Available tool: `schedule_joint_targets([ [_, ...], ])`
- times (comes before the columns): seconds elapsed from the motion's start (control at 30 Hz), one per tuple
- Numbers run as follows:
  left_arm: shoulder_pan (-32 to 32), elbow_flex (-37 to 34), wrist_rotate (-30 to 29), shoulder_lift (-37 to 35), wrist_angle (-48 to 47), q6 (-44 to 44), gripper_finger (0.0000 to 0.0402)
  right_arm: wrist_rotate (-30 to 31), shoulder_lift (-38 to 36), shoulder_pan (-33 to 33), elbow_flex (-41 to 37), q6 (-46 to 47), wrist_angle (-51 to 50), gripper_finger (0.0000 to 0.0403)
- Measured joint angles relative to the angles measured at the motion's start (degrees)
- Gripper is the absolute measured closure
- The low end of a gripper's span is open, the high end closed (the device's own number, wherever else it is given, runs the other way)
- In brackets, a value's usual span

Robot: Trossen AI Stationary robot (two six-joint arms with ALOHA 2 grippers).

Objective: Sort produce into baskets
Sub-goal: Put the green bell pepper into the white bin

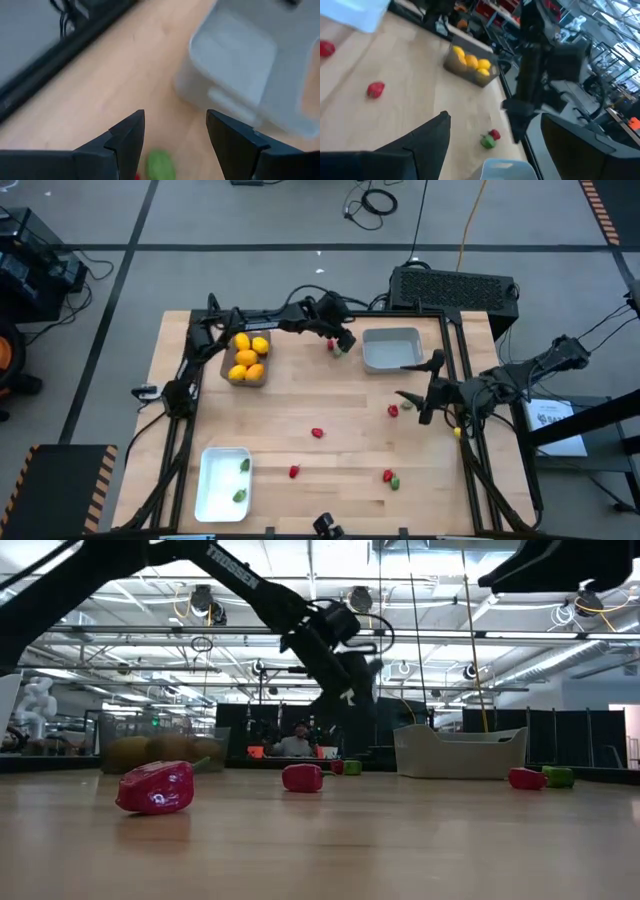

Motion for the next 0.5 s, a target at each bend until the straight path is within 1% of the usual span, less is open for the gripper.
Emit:
schedule_joint_targets([
  [0.17, -0.83, 0.61, -3.47, 0.54, -3.09, 0.91, 0.0183, -5.24, -0.71, -2.12, 0.00, -1.12, 1.81, 0.0106],
  [0.3, -1.97, 0.39, -7.85, 2.07, -6.44, 1.30, 0.0183, -5.47, -0.65, -2.97, 0.00, -0.67, 1.68, 0.0106],
  [0.5, -4.22, 0.17, -15.82, 2.86, -6.31, 2.72, 0.0183, -6.81, -0.56, -4.24, 0.00, -0.03, 1.38, 0.0106],
])
